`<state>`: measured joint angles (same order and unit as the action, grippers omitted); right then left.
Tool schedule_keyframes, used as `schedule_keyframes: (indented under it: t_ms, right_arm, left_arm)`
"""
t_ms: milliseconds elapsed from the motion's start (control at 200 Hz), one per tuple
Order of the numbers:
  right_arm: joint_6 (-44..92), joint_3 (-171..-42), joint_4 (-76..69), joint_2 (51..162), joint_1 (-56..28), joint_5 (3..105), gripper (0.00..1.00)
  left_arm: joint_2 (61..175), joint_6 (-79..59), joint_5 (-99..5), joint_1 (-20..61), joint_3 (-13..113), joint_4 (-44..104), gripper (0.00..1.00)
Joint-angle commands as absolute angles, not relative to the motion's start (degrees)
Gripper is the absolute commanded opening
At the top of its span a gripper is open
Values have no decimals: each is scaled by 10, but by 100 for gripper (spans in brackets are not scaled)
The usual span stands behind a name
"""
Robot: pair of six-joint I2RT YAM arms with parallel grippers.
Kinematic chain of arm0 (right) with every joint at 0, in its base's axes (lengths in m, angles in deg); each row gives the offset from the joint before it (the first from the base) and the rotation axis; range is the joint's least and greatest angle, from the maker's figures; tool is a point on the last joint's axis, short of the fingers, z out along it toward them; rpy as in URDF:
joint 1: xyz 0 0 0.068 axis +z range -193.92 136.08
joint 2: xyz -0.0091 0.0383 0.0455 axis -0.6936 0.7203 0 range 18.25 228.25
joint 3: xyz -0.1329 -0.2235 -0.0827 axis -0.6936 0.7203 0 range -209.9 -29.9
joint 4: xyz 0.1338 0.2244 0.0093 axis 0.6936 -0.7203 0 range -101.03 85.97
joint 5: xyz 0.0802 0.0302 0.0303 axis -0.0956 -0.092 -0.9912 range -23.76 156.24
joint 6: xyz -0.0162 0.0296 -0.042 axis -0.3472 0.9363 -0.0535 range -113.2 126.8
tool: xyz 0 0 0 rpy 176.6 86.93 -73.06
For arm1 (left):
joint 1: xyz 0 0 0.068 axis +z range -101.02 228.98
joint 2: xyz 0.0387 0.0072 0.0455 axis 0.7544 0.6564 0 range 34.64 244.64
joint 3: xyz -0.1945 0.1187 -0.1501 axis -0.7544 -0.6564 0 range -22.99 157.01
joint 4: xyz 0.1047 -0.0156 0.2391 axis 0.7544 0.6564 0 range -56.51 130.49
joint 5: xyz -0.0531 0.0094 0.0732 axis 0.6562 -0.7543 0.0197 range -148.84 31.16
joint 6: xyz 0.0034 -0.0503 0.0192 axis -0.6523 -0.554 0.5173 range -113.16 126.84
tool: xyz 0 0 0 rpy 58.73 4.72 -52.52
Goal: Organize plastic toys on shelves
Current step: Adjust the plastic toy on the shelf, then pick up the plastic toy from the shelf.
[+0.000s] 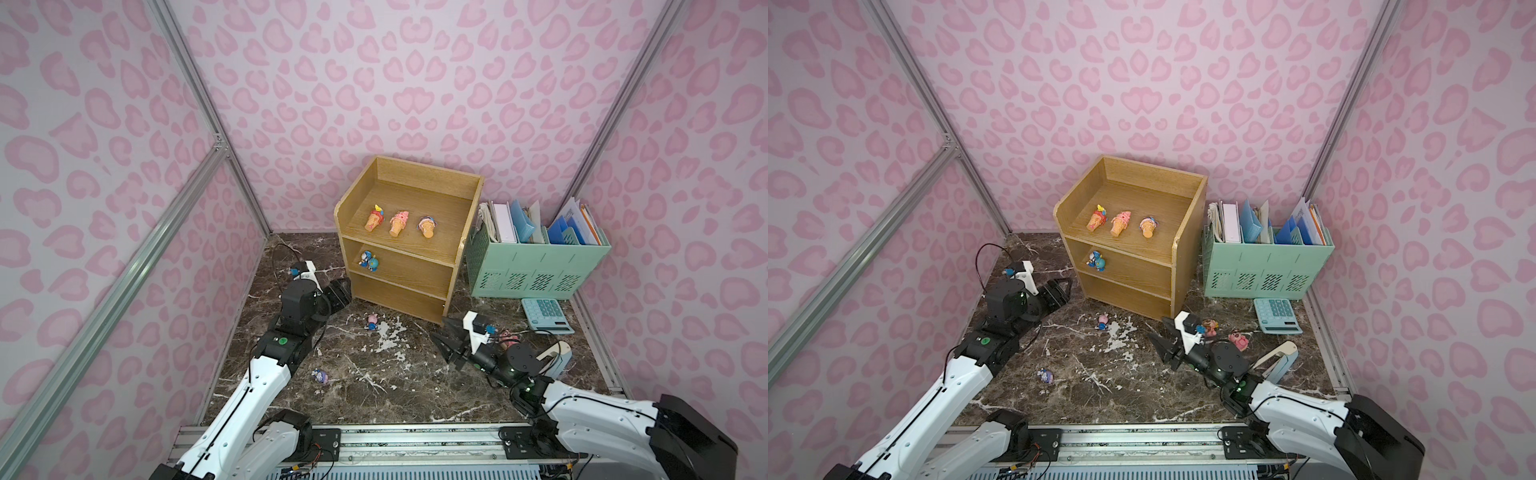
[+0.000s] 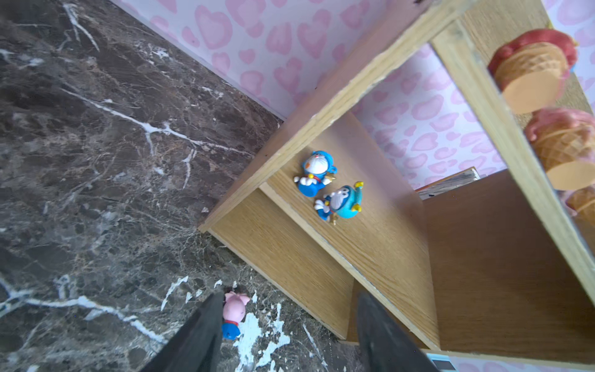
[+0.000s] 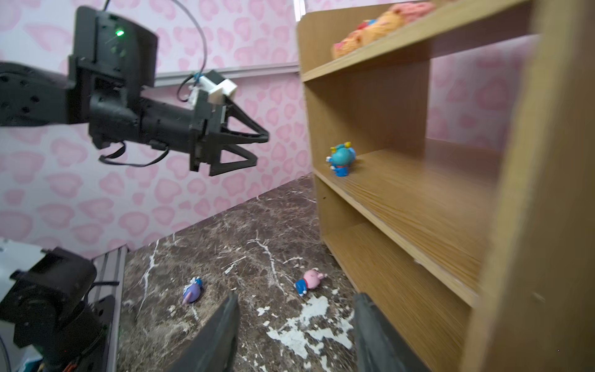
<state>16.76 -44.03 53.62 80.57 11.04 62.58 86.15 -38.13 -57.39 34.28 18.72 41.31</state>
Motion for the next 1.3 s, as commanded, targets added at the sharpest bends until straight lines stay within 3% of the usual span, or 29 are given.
schedule_keyframes:
  t_ms: [0,140,610,1295]
  right_arm:
    - [69,-501,602,896,130,656,59]
    - [64,-605,620,1019,131,721,60]
    - [83,-887,623,1294,129,842,63]
    - [102,-1026,533,1392,128,955,53]
  left_arm:
    - [828,-380,-588,358,180,438,78]
    - [764,-362,-652,360,160,489,98]
    - [694,-361,-647,364,89,489,98]
    - [617,-344,-688,364,82,515,98]
